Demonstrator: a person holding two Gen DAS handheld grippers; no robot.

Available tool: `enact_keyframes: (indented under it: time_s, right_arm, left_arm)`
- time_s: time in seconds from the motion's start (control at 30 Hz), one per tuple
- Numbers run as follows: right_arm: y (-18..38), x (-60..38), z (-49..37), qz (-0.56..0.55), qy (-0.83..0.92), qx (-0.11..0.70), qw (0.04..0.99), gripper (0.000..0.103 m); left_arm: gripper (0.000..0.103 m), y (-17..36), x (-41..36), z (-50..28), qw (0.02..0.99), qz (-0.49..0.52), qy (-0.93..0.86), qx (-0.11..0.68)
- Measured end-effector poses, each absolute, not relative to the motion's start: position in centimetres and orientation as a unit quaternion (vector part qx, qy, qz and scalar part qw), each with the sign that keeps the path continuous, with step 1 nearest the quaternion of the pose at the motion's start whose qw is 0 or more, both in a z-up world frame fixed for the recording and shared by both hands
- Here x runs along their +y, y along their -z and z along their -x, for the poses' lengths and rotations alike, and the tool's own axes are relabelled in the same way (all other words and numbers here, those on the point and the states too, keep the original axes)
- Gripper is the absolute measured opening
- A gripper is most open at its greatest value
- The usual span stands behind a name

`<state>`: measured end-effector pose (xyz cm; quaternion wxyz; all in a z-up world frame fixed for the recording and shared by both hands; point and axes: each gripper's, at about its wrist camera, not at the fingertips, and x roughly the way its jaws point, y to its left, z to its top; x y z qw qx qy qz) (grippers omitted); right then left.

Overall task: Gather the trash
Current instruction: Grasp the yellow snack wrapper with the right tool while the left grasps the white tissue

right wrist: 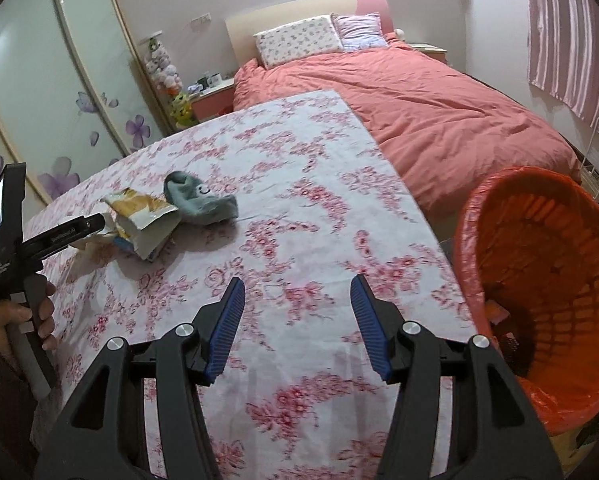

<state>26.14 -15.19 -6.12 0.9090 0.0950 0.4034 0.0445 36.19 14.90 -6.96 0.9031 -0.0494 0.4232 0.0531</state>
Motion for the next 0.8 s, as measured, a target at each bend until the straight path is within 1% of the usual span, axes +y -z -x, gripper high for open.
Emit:
enact_keyframes:
  time_s: [0.03,0.07,0.1,0.13,0.17,0.2,0.27,0.37,0.5,0.63,0.8]
  right_arm:
    - [6.2,-15.0,-26.2,-0.094,-0.046,0.404,0.909,0.056]
    - [6.2,-14.7,-26.2,-0.093,-0.049,0.405,0.908,0.056]
    - [6.2,-14.4,-26.4,-0.092,-0.051,0.406,0.908,0.056]
    - [6.2,-14.0,-26.4,-0.091,-0.054,0.407,0.907,0.056]
    - [6.2,-13.7,-26.6,-0.090,-0.057,0.407,0.907,0.056]
    - [6.1,-13.4,-26.7,-0.091,-0.061,0.407,0.907,0.056]
    - [6.0,-12.4,-27.1,-0.094,-0.073,0.405,0.907,0.056]
    - [5.5,-10.5,-28.0,-0.101,-0.093,0.399,0.907,0.056]
    - [4.4,-7.3,-29.5,-0.090,-0.119,0.385,0.911,0.056]
    - [3.7,-2.6,-32.0,-0.045,-0.146,0.367,0.918,0.055]
    - [5.0,0.7,-34.5,0.001,-0.153,0.393,0.906,0.055]
  left_arm:
    - [0.089,7.1,15.1,-35.8,0.904,0.052,-0.045,0.422]
    - [0.082,7.1,15.3,-35.5,0.905,0.052,-0.042,0.421]
    - [0.079,7.1,15.4,-35.2,0.905,0.050,-0.038,0.420]
    - [0.073,7.1,15.6,-34.9,0.905,0.048,-0.034,0.420]
    - [0.064,7.0,15.7,-34.6,0.906,0.045,-0.034,0.420]
    - [0.062,7.0,15.9,-34.4,0.906,0.044,-0.031,0.419]
    - [0.050,6.8,16.2,-33.7,0.908,0.043,-0.029,0.416]
    - [0.040,6.5,16.6,-32.9,0.908,0.037,-0.033,0.416]
    - [0.038,6.3,17.6,-31.8,0.908,0.032,-0.046,0.416]
    - [0.038,6.4,18.8,-30.7,0.905,0.051,-0.052,0.419]
    - [0.041,6.4,19.4,-29.8,0.905,0.063,-0.051,0.419]
